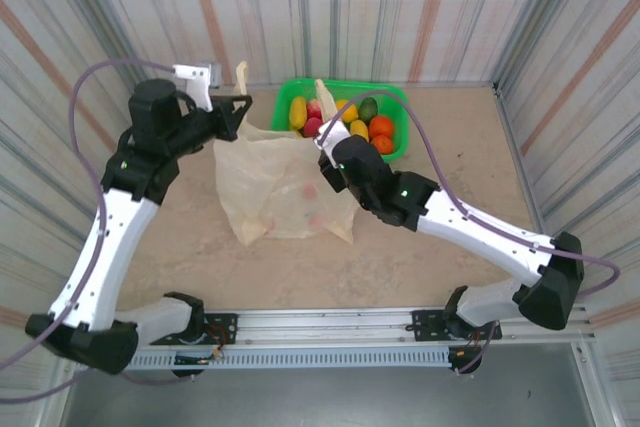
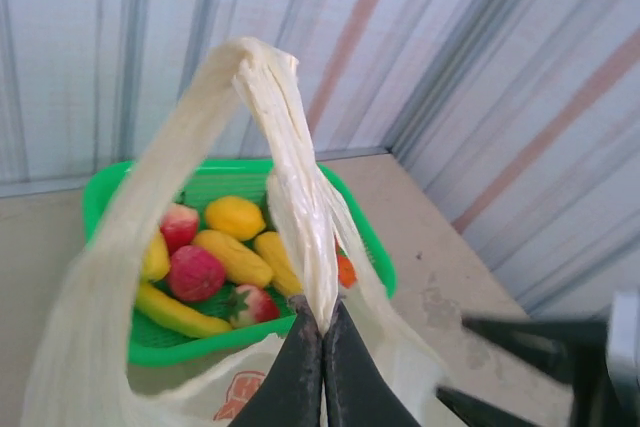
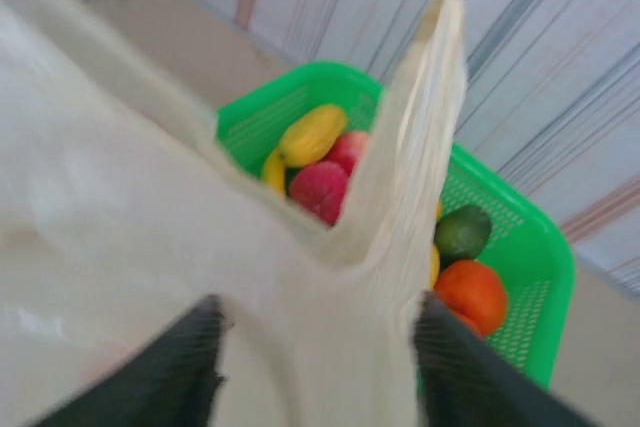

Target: Place the fake fruits into the plastic bag and tie a complex knot

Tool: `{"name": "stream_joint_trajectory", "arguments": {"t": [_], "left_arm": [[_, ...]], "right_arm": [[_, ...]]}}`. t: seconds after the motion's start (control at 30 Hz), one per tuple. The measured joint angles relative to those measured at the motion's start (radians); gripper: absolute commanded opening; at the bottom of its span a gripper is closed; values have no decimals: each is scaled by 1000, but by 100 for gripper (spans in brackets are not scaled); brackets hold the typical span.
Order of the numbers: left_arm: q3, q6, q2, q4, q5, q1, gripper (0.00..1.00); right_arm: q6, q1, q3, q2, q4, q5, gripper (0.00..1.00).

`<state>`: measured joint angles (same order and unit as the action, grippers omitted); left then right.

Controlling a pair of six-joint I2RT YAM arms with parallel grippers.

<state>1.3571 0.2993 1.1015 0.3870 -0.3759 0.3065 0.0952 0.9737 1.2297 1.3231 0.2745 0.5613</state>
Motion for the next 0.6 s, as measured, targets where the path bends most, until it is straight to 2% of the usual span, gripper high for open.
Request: {"name": "stream_joint_trajectory", "arguments": {"t": [0.1,0.23,0.3,0.4,0.47,0.6], "left_arm": [[-148,-36,-127,-103,-38,29,0],[-318,-84,-251,-181,-87,48,0],[-378,-110,-283,-203,-109,57,0],[-402,-157,-286,-211,-130,89,0],[-402,-184,-280,-226,-148,104,0],[-385,-215,-254,-247,-163,108,0]], "right_arm": [[18,36,-29,-53,-37,5,92],[-13,80,-68,-145,-25,-60,90],[-77,28,-50,-183,17,-159,89],[-193,-127,64,-158,113,-323,87],[-244,-212,163,-94,157,-405,87],[-280,-281,338,88,254,-565,92]]}}
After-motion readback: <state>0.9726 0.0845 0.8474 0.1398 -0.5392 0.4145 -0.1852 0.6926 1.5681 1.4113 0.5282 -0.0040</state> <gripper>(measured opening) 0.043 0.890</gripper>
